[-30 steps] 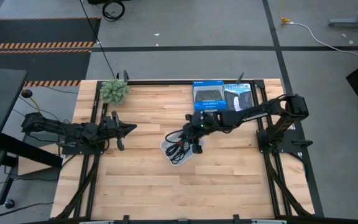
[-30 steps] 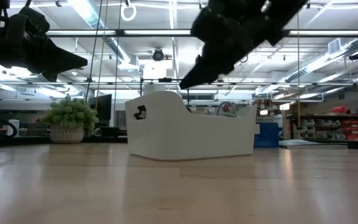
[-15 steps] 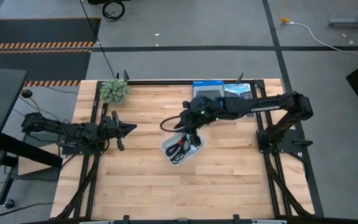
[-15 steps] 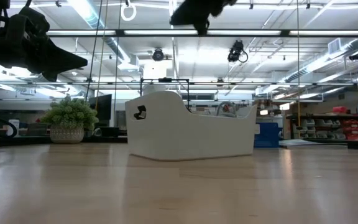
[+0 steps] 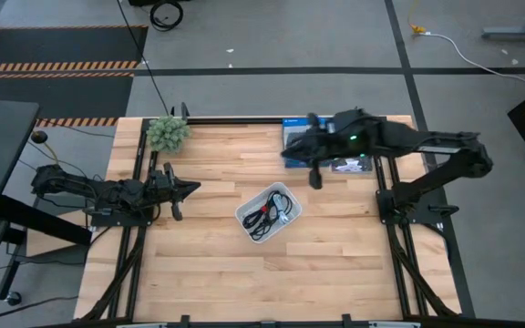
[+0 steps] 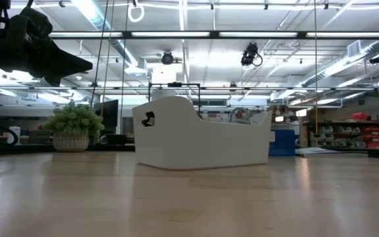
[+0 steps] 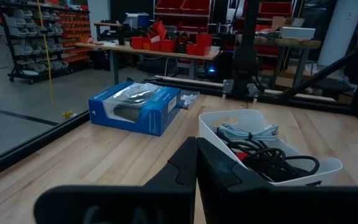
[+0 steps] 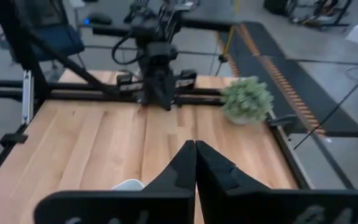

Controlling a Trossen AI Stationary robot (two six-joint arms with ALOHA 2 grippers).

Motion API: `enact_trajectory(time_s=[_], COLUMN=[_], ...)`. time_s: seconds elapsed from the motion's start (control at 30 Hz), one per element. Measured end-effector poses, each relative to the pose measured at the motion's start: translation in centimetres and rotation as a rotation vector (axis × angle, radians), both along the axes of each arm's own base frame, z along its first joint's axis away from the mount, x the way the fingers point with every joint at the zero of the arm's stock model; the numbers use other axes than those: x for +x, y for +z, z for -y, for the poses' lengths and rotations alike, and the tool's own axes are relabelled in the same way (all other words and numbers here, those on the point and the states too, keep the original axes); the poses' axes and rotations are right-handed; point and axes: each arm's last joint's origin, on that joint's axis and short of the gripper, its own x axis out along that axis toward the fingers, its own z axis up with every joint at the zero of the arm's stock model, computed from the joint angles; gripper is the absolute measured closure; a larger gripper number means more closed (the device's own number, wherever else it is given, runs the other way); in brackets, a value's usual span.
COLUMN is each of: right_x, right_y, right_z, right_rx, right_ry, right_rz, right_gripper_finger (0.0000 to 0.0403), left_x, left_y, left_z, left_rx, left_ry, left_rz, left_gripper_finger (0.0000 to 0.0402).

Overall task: Pick and place USB-C Cables
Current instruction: Return to Home Position

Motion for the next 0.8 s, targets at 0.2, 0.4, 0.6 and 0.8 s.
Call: enact_trajectory(time_s=[0.2,0.4,0.6,0.8], right_x=[-3.8,-6.3,-8.2,-10.9], right_y=[1.9,3.0,4.9,6.9], right_z=[0.1,0.2,0.1,0.0], right_rx=[-0.017,0.003,0.016,0.019], right_ry=[-0.065,-0.125,-0.127,-0.125], right_rz=[0.031,0.061,0.208,0.366], right_gripper_finger=[0.0394,0.0394,0.0396,0.0395], left_x=[0.0,0.0,0.0,0.0], left_y=[0.0,0.0,0.0,0.0], left_z=[0.0,0.0,0.0,0.0], left_rx=[0.000,0.000,0.000,0.000], left_ry=[0.000,0.001,0.000,0.001], left_rz=[0.000,0.000,0.000,0.000], left_gripper_finger=[0.0390,0.0390,0.0390,0.0390])
